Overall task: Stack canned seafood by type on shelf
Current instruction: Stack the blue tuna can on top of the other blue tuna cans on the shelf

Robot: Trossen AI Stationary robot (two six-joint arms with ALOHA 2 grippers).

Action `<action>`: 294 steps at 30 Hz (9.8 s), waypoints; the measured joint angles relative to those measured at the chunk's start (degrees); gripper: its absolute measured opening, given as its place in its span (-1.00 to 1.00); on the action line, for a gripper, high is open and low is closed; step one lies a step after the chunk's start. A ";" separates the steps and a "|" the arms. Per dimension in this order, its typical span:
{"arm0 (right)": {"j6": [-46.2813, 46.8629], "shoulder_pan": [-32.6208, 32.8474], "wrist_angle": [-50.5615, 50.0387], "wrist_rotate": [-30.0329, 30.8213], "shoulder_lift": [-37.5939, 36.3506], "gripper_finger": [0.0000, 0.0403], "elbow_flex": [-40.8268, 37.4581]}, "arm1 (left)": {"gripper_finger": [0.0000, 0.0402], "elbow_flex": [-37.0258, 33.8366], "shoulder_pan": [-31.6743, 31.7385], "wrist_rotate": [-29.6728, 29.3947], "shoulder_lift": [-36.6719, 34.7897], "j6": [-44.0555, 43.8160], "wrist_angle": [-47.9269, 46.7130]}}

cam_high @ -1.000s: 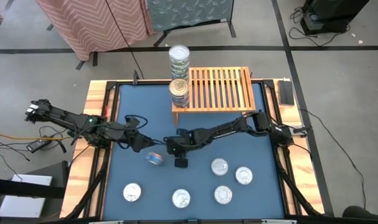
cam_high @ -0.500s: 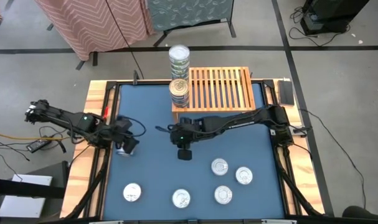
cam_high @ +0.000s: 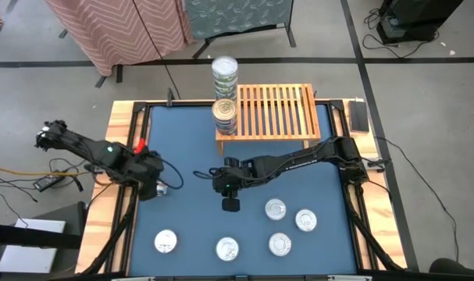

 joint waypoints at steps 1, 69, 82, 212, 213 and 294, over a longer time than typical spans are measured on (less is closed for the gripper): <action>0.19 0.13 -0.19 0.00 0.05 -0.42 0.00 | 0.55 -0.52 -0.52 0.19 1.35 0.74 -0.01; 9.50 10.50 -13.40 12.01 -3.44 -0.46 0.04 | 0.01 2.85 -7.81 -10.82 18.93 1.81 15.17; 20.89 14.31 -31.87 28.47 -15.23 -0.62 0.04 | 0.01 35.61 -5.13 -55.74 23.27 29.82 10.67; 42.36 17.91 -43.88 34.49 -18.58 -0.23 0.04 | 0.40 15.63 25.02 -18.71 21.29 90.76 66.82; 42.37 17.91 -43.88 34.47 -18.58 -0.23 0.04 | 0.40 15.78 25.02 -18.90 21.42 90.76 66.54; 52.04 20.89 -43.73 34.01 -18.58 -0.26 0.02 | -0.99 2.76 75.64 1.64 42.51 18.51 68.70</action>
